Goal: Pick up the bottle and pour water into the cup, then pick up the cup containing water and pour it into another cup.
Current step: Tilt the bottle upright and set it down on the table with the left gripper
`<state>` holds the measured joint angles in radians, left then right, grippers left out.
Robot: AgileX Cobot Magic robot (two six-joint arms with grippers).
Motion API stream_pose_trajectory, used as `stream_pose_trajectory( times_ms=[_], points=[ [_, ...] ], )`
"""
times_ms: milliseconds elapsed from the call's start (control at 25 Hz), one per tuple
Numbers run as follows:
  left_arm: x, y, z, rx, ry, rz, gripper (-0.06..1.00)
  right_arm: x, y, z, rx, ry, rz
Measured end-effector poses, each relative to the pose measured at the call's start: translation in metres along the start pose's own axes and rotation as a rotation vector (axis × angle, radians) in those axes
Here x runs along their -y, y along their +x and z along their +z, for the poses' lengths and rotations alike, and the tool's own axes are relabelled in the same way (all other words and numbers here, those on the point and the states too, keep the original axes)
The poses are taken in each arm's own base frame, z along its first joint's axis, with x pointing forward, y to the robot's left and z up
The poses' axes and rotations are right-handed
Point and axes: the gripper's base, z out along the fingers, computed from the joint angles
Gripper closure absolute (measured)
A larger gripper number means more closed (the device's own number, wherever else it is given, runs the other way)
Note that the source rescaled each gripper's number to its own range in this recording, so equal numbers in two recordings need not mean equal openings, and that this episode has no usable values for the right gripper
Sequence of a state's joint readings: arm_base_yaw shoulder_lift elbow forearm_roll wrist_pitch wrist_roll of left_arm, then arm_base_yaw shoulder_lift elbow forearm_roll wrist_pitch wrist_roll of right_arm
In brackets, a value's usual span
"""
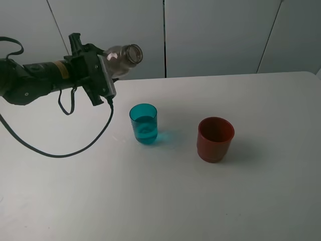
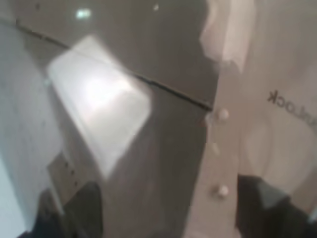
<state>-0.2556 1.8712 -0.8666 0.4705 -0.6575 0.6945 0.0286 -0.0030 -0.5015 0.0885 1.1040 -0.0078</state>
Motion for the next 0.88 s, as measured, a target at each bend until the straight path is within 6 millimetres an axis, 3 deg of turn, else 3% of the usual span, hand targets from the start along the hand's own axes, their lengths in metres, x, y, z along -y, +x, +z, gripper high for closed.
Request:
stream_pose_trajectory(
  times_ms=[360,600,880],
  points=[
    [-0.001,0.044,-0.030,0.050,-0.125,-0.661,0.94,0.000,0.000,0.000,0.000,0.000,0.000],
    [0.004,0.082,-0.038,0.128,-0.173,-0.856,0.94,0.000,0.000,0.000,0.000,0.000,0.000],
    [0.041,0.118,-0.029,0.065,-0.142,-0.958,0.94,0.000,0.000,0.000,0.000,0.000,0.000]
  ],
)
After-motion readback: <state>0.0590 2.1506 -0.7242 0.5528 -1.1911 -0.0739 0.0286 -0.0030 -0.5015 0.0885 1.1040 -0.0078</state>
